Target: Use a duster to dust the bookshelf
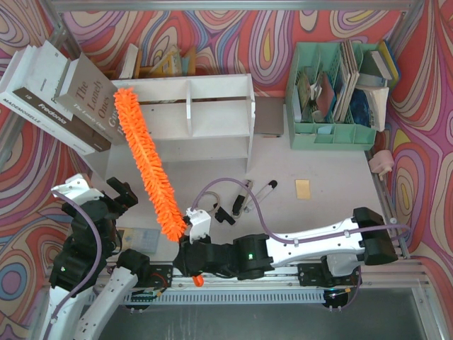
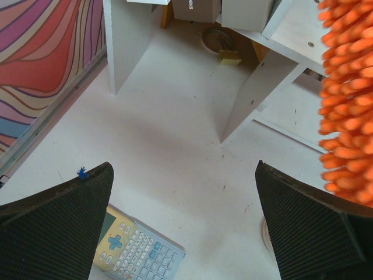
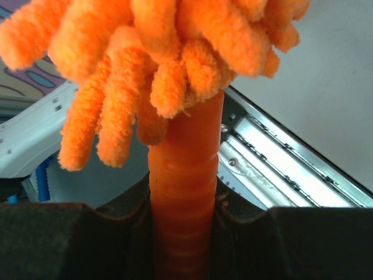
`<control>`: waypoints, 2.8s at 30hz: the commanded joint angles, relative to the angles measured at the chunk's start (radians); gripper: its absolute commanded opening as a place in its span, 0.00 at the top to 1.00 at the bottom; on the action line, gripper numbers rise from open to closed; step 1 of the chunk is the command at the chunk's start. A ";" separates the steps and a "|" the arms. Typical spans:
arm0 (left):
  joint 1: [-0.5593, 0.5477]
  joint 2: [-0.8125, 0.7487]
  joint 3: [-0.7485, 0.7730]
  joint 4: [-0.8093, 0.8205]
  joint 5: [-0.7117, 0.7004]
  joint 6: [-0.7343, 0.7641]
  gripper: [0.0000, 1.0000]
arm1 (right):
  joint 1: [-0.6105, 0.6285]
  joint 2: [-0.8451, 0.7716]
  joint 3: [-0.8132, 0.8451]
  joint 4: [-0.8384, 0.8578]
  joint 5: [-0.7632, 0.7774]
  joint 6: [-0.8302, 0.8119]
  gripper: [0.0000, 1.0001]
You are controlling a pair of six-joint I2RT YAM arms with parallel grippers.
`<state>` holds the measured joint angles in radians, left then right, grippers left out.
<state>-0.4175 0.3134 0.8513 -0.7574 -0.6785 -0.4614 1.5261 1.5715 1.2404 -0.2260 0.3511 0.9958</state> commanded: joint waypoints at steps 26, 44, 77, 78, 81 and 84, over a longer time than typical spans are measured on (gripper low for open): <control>-0.010 0.001 0.018 -0.013 -0.019 -0.006 0.02 | 0.029 -0.294 -0.061 -0.108 0.258 0.024 1.00; -0.012 -0.008 0.017 -0.012 -0.024 -0.008 0.02 | 0.032 -0.377 -0.157 -0.282 0.268 0.248 1.00; -0.013 -0.005 0.017 -0.011 -0.021 -0.006 0.02 | 0.032 -0.331 -0.198 -0.254 0.263 0.312 1.00; -0.013 -0.005 0.017 -0.011 -0.021 -0.006 0.02 | 0.032 -0.316 -0.188 -0.236 0.249 0.293 1.00; -0.013 -0.008 0.017 -0.013 -0.024 -0.008 0.02 | 0.031 -0.283 -0.167 -0.189 0.215 0.236 1.00; -0.013 -0.011 0.017 -0.013 -0.024 -0.008 0.02 | 0.031 -0.260 -0.149 -0.184 0.206 0.222 1.00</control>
<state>-0.4259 0.3134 0.8513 -0.7609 -0.6888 -0.4644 1.5524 1.2919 1.0378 -0.4751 0.5373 1.2881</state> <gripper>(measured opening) 0.984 0.338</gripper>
